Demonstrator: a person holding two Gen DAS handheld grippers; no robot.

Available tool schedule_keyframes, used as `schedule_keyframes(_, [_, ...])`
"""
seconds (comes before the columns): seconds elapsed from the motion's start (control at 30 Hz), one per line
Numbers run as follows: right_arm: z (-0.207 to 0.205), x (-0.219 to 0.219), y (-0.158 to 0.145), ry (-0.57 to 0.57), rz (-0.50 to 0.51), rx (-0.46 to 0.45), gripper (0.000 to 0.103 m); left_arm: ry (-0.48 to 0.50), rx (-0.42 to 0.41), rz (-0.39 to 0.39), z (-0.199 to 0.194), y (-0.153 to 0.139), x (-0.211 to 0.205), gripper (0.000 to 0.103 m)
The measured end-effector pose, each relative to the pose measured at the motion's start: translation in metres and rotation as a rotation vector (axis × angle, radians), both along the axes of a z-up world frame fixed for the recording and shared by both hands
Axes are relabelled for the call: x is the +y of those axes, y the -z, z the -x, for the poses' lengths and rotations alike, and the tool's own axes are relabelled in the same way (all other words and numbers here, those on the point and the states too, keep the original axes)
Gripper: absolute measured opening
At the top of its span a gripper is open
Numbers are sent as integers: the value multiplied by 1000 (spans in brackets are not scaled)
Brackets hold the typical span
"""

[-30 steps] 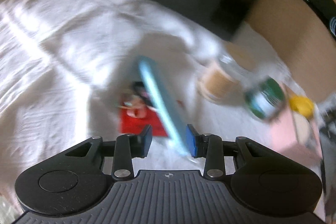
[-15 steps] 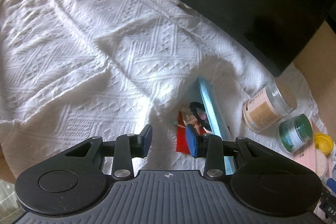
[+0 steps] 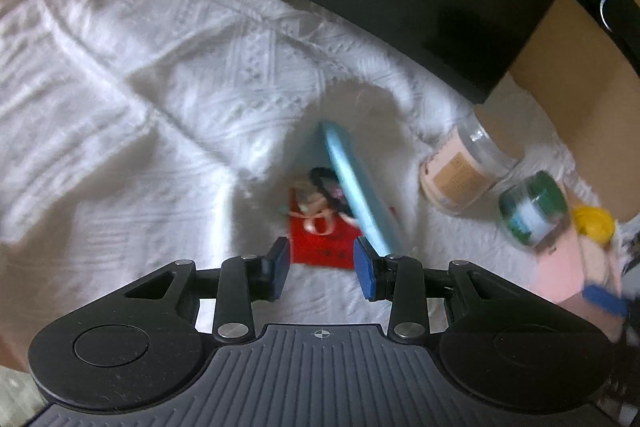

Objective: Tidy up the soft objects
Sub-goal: 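Grasp the blue face mask with the right gripper while the left gripper reaches the black hair tie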

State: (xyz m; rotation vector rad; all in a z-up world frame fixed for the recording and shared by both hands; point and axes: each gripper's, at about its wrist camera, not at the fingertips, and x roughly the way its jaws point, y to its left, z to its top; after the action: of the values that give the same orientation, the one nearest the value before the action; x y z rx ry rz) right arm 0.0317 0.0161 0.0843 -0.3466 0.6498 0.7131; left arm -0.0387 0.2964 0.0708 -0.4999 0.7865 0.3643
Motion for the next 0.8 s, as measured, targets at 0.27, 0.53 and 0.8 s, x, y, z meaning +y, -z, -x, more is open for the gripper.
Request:
schedule_keyframes(0.27, [-12,116,13,-153,-22,146,78,-30,35,-64,36,-10,18,38])
schedule_keyframes(0.53, [-31,161,44,-164,30,199,52,-58,0,-81,55,-7,30,38])
schedule_keyframes(0.8, [-35,122,29,-93,-48,278,8,18,-17,-40,55,3,28,38])
